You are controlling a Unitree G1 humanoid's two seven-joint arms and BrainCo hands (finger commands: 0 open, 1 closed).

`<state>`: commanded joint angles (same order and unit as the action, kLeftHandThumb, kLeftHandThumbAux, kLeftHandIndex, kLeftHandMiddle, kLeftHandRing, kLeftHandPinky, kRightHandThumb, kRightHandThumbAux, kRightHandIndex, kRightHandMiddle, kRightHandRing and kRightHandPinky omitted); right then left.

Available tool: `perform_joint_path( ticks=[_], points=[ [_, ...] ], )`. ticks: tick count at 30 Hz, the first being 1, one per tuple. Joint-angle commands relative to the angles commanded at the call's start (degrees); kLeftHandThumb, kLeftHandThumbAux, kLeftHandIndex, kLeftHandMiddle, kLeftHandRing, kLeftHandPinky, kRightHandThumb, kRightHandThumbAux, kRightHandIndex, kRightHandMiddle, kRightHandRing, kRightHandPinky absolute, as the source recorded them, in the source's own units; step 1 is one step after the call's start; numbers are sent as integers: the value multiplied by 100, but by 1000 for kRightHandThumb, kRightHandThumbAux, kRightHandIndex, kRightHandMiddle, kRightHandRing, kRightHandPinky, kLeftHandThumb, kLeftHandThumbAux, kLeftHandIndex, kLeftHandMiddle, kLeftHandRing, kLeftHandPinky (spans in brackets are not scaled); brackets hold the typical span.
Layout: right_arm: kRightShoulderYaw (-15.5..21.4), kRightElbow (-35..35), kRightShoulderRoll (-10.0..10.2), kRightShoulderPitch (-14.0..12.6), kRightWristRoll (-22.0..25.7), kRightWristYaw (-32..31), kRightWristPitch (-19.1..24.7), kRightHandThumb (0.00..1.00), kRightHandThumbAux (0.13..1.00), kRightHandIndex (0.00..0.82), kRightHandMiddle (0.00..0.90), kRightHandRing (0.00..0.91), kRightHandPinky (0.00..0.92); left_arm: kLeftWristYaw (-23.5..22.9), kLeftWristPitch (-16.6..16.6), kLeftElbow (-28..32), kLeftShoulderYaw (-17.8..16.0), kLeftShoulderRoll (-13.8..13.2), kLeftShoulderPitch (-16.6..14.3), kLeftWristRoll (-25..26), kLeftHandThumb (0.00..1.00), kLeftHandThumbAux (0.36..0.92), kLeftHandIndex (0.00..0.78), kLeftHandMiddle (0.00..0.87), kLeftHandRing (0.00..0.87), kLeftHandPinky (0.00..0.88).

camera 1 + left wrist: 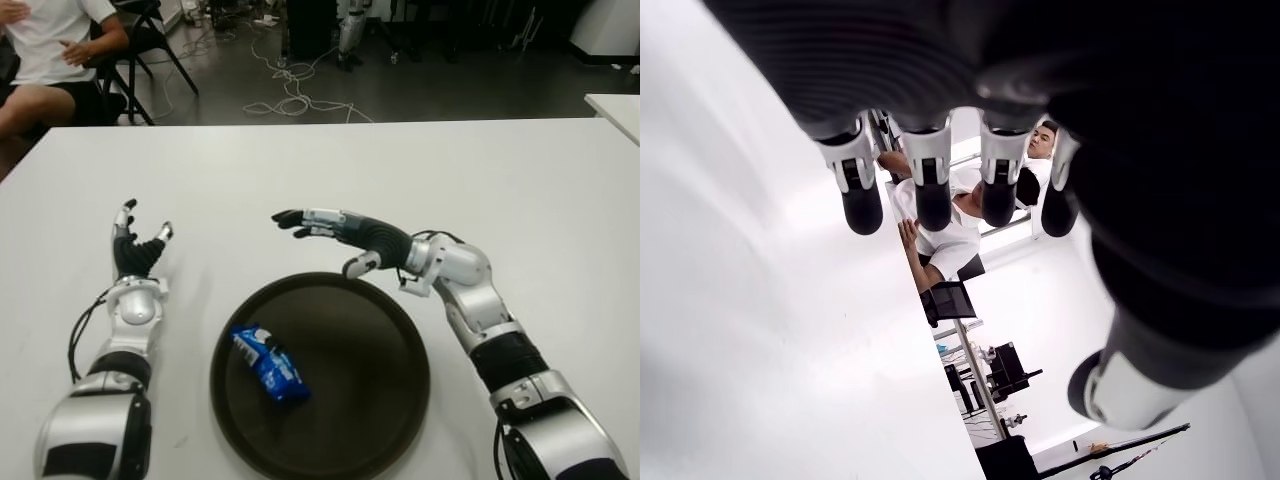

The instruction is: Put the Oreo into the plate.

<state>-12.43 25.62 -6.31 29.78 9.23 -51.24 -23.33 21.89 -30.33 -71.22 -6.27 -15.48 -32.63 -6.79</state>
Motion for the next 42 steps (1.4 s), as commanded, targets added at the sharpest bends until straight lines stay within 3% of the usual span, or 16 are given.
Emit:
perform_joint_path(
  ticks=[14,24,30,36,40,42],
  points=[
    [284,95,-168,112,13,308,59,0,454,22,53,23,0,-57,-21,-4,13,-17,-2,2,0,714,38,52,28,24],
    [605,313,-343,251,-511,1244,-538,0,500,42,48,28,3,-59,-18,26,22,-12,1,-3,0,720,32,39,19,11],
    [1055,1350,-463,589,-482,1758,-1312,0,587,39,54,24,6,66,8,32,95,-34,5,-97,0,740,35,45,24,21],
    [1390,2738,-579,1204,-362,1948,-1343,0,660,46,48,10,0,108,-9,17,84,-27,7,-113,0,740,47,65,44,37],
    [1591,3060,-584,1204,-294,2112,-1444,0,655,26,23,2,0,80,-38,20,56,-4,16,-81,0,730,48,66,46,37],
    [1674,3215,-576,1250,-406,2512,-1474,0,645,18,15,1,0,47,-58,38,31,10,25,-47,0,725,46,65,45,35]
  ],
)
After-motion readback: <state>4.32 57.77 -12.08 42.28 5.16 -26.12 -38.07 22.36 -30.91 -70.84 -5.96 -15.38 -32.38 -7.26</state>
